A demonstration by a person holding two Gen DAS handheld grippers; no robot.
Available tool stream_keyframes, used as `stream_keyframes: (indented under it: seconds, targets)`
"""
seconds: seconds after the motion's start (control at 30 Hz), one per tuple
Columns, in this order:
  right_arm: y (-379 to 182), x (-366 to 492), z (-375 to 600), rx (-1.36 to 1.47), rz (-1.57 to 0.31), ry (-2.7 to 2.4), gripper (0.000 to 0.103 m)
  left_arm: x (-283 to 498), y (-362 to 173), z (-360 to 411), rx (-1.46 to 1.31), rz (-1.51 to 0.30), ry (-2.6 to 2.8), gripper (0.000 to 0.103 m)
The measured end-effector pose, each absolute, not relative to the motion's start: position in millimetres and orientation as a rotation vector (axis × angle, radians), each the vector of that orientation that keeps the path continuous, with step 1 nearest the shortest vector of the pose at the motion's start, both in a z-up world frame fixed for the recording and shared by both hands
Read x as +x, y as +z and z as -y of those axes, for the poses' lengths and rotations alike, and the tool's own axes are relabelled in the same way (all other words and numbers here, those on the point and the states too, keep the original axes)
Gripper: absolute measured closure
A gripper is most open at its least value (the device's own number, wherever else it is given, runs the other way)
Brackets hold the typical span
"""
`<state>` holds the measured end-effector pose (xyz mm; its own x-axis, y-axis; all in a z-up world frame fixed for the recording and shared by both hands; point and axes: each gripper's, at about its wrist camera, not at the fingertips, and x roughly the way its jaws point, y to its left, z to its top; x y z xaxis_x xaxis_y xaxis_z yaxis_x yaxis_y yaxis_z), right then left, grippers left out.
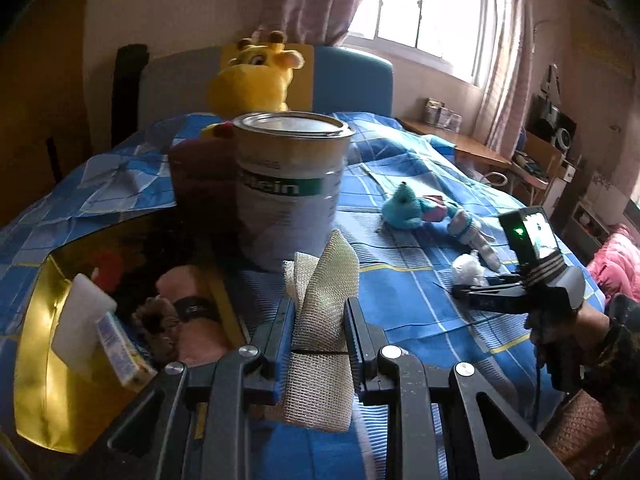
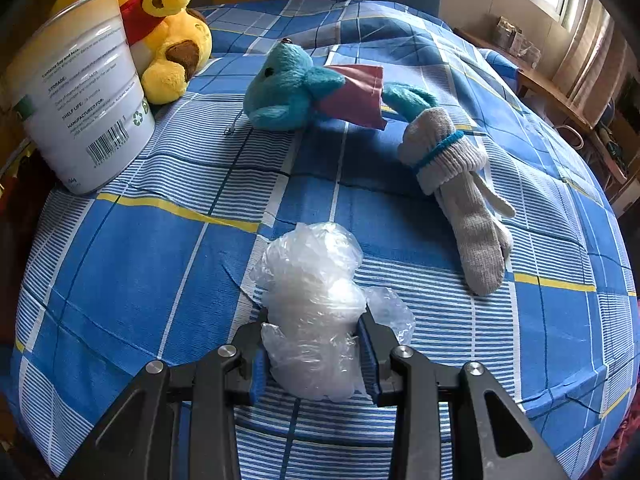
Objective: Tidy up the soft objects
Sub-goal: 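Carry the beige bandage roll into the gold tray and open the left tool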
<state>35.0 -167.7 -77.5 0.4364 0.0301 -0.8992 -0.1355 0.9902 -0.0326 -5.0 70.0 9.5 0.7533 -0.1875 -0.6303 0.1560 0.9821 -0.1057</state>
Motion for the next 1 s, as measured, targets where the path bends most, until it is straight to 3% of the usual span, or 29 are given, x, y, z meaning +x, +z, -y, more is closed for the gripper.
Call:
stream_keyframes:
  seconds: [0.27, 0.73, 1.0]
  targets:
    - [-78, 35, 167, -0.110, -1.112, 0.101, 0.067, -5, 8, -107, -0.087, -0.695, -0.101, 0.078]
    - [-77, 35, 166, -0.127, -1.112, 0.097, 0.067, -24, -9, -262, -0.367, -0.761, 0.209, 0.078]
    - [-77, 35, 166, -0.123, -1.112, 0.097, 0.067, -17, -41, -276, -0.430, -0.871, 0.285, 0.075]
